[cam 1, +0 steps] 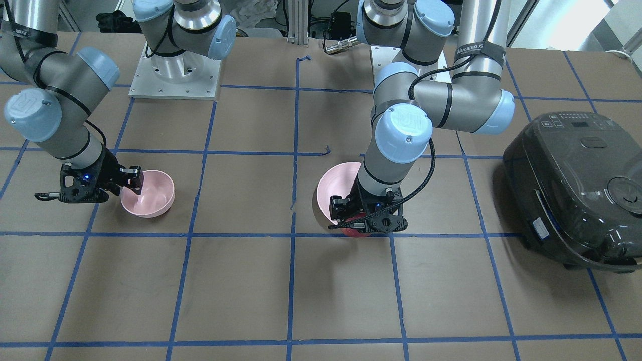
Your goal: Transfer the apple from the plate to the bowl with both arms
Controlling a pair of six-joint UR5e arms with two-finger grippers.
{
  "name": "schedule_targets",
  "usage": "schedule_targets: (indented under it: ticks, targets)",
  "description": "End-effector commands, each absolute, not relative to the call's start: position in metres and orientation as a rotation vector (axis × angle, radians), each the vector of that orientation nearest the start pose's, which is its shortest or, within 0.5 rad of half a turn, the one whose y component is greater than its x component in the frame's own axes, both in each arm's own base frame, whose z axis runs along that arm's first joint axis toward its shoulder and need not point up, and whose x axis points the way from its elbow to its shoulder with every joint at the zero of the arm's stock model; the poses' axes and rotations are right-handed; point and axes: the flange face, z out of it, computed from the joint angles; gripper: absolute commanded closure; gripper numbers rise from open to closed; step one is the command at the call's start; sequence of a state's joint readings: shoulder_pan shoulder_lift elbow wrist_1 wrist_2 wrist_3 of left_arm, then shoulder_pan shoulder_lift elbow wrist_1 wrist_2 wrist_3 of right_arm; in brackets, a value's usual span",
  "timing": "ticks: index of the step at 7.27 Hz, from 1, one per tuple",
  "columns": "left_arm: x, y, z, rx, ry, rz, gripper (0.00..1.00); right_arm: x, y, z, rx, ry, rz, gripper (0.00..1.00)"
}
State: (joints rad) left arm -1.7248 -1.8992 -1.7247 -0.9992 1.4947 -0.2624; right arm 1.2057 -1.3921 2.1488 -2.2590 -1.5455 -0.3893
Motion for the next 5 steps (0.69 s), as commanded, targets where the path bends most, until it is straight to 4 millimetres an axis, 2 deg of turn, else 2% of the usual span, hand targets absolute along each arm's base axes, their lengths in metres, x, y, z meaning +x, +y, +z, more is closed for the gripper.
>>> schedule_targets:
  ticks: [1,3,4,5]
  targets:
    - [-0.231,-0.572,0.300,-0.107,3.210,-0.143,1.00,-0.036,-0.474,0.207,-0.033,3.102,0.074,1.00]
    - [-0.230,-0.570,0.303,-0.079,3.209,-0.147,1.00,-0.036,-0.491,0.227,-0.043,3.079,0.085,1.00]
    - [-0.230,-0.570,0.303,-0.079,3.209,-0.147,1.00,-0.028,-0.505,0.245,-0.033,3.081,0.088,1.00]
    - [-0.230,-0.571,0.304,-0.079,3.208,-0.154,1.00,0.004,-0.513,0.251,-0.029,3.064,0.129,1.00]
